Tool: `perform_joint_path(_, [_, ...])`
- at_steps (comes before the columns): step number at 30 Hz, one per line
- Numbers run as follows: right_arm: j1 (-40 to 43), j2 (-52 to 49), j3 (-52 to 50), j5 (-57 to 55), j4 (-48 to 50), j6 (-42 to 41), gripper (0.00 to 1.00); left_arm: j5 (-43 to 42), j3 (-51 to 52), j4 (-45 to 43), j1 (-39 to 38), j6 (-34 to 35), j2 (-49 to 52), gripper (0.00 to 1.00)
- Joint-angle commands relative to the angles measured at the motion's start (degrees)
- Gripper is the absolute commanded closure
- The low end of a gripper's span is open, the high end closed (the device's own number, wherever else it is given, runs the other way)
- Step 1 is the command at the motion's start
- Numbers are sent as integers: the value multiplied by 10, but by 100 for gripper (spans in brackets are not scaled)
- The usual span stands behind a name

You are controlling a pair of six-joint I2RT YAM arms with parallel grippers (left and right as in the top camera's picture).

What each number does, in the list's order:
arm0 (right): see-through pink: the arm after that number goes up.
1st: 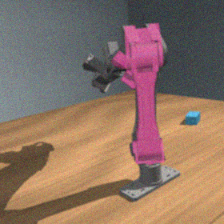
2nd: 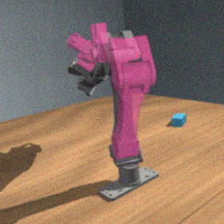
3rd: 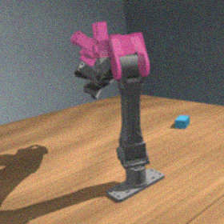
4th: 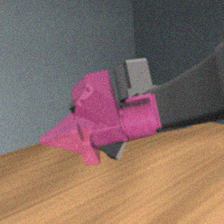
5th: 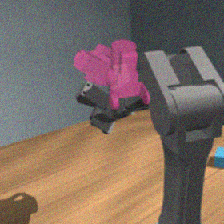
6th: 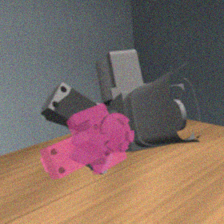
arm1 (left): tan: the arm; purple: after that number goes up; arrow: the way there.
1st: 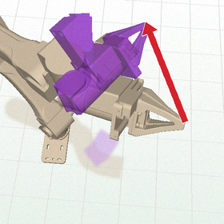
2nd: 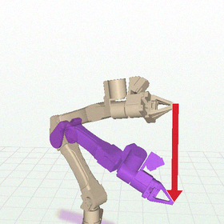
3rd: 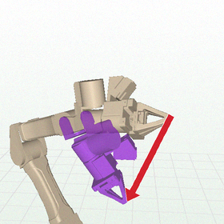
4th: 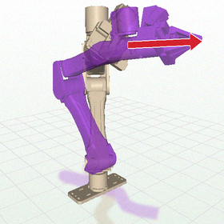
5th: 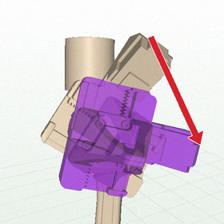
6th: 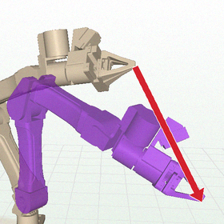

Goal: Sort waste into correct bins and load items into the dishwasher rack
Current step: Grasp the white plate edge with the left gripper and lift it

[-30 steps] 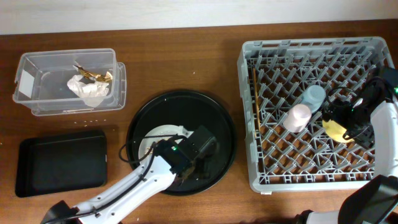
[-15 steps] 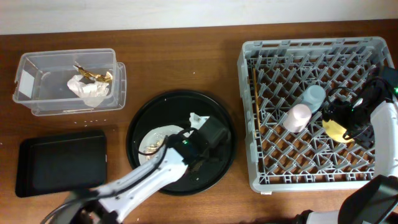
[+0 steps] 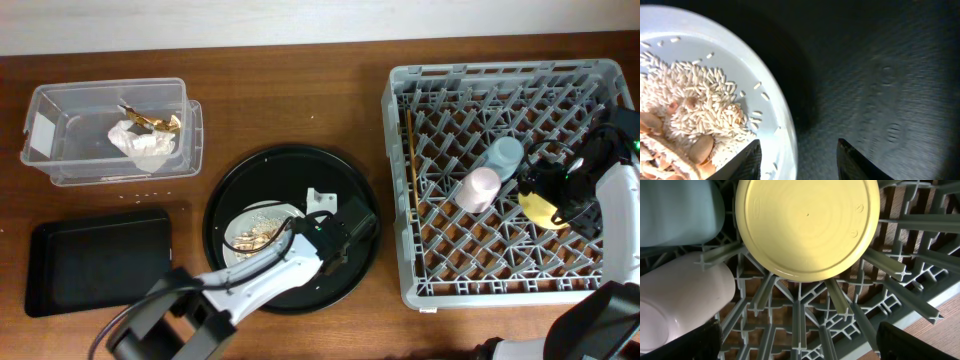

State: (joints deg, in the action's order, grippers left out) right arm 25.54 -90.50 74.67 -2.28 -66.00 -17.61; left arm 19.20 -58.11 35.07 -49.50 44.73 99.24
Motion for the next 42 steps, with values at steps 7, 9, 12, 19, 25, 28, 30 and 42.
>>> perform_joint_path(7, [4,-2,-1,-1,0,0,1,16,-8,-14,-7,13,53,61])
perform_joint_path(9, [4,-2,-1,-1,0,0,1,17,-8,-14,-7,13,53,64])
perform_joint_path(12, [4,-2,-1,-1,0,0,1,27,-8,-12,-7,13,53,73])
perform_joint_path(19, [4,-2,-1,-1,0,0,1,31,-8,-5,-8,13,53,88])
perform_joint_path(25, [4,-2,-1,-1,0,0,1,31,-8,-1,-8,13,53,95])
perform_joint_path(28, [4,-2,-1,-1,0,0,1,32,-8,-1,-8,13,53,99])
perform_joint_path(30, [4,-2,-1,-1,0,0,1,32,-8,1,-8,13,53,99])
perform_joint_path(42, [4,-2,-1,-1,0,0,1,42,-39,73,-8,13,53,99])
